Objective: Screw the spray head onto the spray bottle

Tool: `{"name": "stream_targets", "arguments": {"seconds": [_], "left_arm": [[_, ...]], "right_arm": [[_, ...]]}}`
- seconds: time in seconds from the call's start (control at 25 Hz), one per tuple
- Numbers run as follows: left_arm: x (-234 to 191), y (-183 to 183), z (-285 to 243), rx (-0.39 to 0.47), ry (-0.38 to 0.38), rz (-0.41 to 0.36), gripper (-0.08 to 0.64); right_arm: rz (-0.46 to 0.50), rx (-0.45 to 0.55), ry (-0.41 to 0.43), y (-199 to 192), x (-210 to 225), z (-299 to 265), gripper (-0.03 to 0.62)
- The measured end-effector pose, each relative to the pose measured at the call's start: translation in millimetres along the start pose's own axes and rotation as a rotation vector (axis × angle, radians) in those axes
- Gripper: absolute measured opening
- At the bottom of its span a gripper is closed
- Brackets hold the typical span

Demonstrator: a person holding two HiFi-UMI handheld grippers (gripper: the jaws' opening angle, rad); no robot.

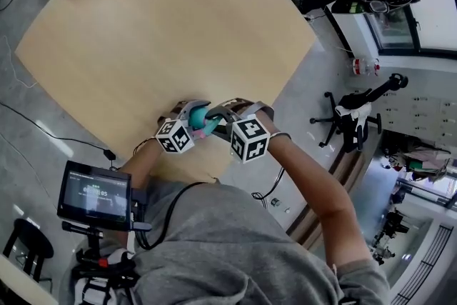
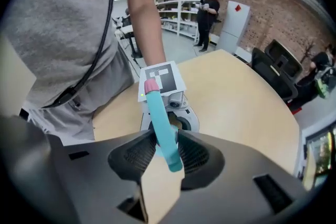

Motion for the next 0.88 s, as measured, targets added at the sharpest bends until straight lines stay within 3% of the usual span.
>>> {"name": "stream_targets", "arguments": {"seconds": [0.08,0.24,0.28,0.36,0.4,0.52,0.64,0.68,0.76,0.8,0.88], "left_arm": [[-1.1,0.3,-1.3,0.006,0.041,0.02,0.396],[-2.5,2.7,-6.3,0.012,0.25,0.09,0.396],[-2.7,3.4,-7.0,0.01,0.324,0.107,0.396],[-4.1,4.2,-7.2,0.008,0.461,0.146,0.396],[-5.1,4.2,-7.0,0.006,0.507,0.165,0.396],[-6.7,3.8,-8.3,0.01,0.536,0.195,0.396],[-6.7,3.8,-10.1,0.022,0.467,0.188,0.396],[-7.2,4.1,-10.9,0.021,0.431,0.18,0.396],[-8.0,4.5,-13.2,0.018,0.342,0.159,0.396],[-8.5,4.7,-14.2,0.015,0.292,0.148,0.396],[-9.6,4.6,-15.2,0.01,0.197,0.126,0.396]], "right_arm": [[-0.192,0.005,-0.072,-3.2,-0.5,-0.8,0.13],[-0.946,0.168,-0.402,-15.9,-9.2,0.1,0.13],[-1.064,0.195,-0.495,-14.8,-11.4,-0.4,0.13],[-1.151,0.209,-0.624,-11.0,-12.4,-3.2,0.13],[-1.16,0.21,-0.647,-10.2,-11.5,-4.3,0.13],[-1.13,0.205,-0.575,-12.5,-11.4,-3.6,0.131],[-1.022,0.219,-0.474,-7.0,-17.3,13.1,0.256],[-0.948,0.235,-0.446,-1.9,-19.6,25.2,0.258],[-0.717,0.253,-0.371,9.4,-24.6,53.0,0.258],[-0.538,0.225,-0.332,13.7,-27.0,65.1,0.256],[-0.051,0.056,-0.27,15.1,-30.8,78.7,0.256]]}}
Point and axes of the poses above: the fingertips, and each gripper's own axes: z backward along the fingers, x to its right, y out of its top, the point moved 7 cm from there along z, backward along the fingers, and after that the axes turned 2 degrees about x, right-handed, at the moved point
